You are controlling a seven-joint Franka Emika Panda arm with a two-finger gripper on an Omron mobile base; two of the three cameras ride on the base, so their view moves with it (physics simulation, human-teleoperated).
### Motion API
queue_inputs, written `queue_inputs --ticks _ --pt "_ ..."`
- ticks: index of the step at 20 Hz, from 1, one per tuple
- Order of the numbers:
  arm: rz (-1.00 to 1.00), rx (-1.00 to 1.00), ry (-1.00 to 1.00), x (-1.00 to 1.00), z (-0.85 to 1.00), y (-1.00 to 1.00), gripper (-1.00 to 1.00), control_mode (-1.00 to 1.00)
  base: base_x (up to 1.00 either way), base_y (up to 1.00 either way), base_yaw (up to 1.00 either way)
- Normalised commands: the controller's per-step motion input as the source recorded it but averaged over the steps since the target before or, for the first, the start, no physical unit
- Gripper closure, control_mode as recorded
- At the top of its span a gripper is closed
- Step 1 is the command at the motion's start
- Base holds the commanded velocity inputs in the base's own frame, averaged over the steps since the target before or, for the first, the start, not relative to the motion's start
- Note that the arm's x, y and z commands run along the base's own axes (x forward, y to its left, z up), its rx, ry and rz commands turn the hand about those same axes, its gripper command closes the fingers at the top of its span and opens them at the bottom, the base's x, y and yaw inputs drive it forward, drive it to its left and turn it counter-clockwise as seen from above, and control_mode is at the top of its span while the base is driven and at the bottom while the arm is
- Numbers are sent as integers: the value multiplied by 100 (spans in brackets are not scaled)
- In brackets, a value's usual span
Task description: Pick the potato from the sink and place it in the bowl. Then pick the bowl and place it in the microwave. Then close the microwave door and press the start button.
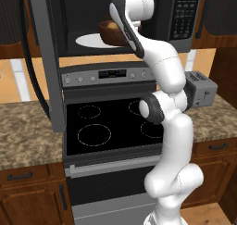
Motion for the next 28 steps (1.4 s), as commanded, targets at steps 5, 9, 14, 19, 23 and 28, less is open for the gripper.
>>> queue_inputs --ticks 5,9,14,19,23,28 --pt "3 0 -28 -100 -71 -17 -100 -100 0 0 0" --pt "9 0 0 -100 -100 -35 -100 -100 0 0 0" --pt "11 0 -3 -100 -81 -32 -100 -100 0 0 0" --pt "13 0 -15 -100 -73 -16 -100 -100 0 0 0" --pt "14 -2 -19 -100 -87 1 -100 -100 0 0 0" --pt "14 -14 -17 -100 -94 80 -100 -100 0 0 0"
